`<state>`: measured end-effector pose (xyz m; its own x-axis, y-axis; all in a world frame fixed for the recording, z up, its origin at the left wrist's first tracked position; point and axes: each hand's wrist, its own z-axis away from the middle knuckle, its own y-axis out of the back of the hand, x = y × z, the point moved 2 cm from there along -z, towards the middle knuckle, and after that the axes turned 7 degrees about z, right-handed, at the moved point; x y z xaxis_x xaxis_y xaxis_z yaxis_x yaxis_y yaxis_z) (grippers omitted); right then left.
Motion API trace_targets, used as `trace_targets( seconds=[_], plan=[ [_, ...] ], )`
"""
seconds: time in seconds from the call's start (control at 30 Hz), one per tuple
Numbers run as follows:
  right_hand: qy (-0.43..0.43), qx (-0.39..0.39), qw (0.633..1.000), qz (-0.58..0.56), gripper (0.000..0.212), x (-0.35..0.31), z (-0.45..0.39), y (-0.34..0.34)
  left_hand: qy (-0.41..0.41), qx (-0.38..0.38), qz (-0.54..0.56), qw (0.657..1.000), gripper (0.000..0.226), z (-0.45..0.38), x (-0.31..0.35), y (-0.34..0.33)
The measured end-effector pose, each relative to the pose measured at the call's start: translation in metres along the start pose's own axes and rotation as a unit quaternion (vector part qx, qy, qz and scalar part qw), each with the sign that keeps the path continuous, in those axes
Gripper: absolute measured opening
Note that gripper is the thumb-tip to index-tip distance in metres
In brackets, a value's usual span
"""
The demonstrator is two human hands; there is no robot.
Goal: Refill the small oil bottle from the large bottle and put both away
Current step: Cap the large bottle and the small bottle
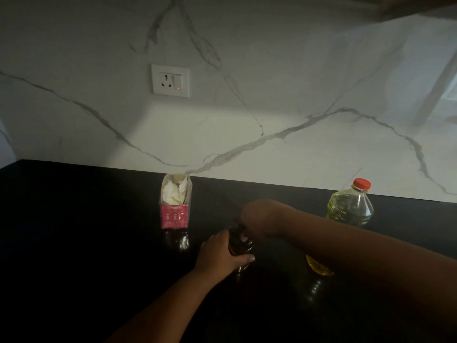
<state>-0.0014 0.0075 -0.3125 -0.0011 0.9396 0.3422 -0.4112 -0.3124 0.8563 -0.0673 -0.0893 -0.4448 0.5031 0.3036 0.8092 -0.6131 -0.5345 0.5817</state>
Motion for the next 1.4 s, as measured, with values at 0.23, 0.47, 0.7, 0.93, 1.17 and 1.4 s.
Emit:
trace_targets(
  seconds=[0.23, 0.47, 0.7, 0.93, 1.17, 1.4],
  plan=[
    [-0.030, -0.007, 0.996, 0.087, 0.055, 0.002, -0.013, 0.006, 0.001, -0.008, 0.000, 1.000, 0.071, 0.002, 0.004, -0.001],
    [-0.140, 0.040, 0.989, -0.025, 0.085, 0.011, -0.021, -0.013, 0.054, 0.009, 0.001, 0.999, 0.087, 0.006, 0.005, -0.007],
    [-0.164, 0.100, 0.971, -0.142, 0.094, 0.009, -0.012, -0.020, 0.072, -0.002, -0.058, 0.996, 0.092, 0.007, 0.014, 0.000],
    [-0.157, 0.153, 0.960, -0.173, 0.079, 0.012, -0.015, -0.019, 0.109, 0.003, -0.091, 0.990, 0.095, 0.025, 0.029, 0.020],
    [-0.122, 0.196, 0.955, -0.187, 0.045, 0.004, -0.035, -0.001, 0.128, 0.045, -0.113, 0.984, 0.094, 0.031, 0.016, 0.063],
    [-0.104, 0.199, 0.955, -0.195, 0.019, -0.006, -0.085, 0.044, 0.077, 0.148, -0.162, 0.973, 0.081, -0.003, -0.014, 0.125]
  ],
)
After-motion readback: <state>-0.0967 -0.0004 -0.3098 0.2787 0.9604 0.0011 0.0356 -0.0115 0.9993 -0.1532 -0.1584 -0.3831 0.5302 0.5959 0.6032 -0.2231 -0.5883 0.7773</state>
